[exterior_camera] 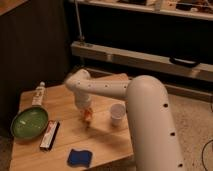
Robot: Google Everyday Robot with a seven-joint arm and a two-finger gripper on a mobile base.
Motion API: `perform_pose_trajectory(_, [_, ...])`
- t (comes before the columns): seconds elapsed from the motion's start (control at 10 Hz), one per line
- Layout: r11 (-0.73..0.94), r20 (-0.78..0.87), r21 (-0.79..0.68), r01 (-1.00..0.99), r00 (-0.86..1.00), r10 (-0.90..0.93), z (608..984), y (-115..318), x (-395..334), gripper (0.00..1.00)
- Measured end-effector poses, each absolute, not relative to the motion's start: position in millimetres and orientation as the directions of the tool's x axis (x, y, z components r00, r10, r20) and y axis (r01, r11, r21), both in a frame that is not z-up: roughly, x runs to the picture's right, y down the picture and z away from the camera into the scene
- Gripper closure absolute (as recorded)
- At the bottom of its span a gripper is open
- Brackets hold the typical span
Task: Drag the pepper across the table
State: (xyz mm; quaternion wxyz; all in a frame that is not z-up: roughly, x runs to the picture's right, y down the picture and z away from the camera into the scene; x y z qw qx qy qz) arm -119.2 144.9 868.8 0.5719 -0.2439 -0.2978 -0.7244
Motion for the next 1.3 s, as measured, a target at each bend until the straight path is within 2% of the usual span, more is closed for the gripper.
perform_pose_trajectory(1.3, [-0.129,0.736,0.145,0.981,-0.194,-0.649,818.3,198.8,-94.3,0.90])
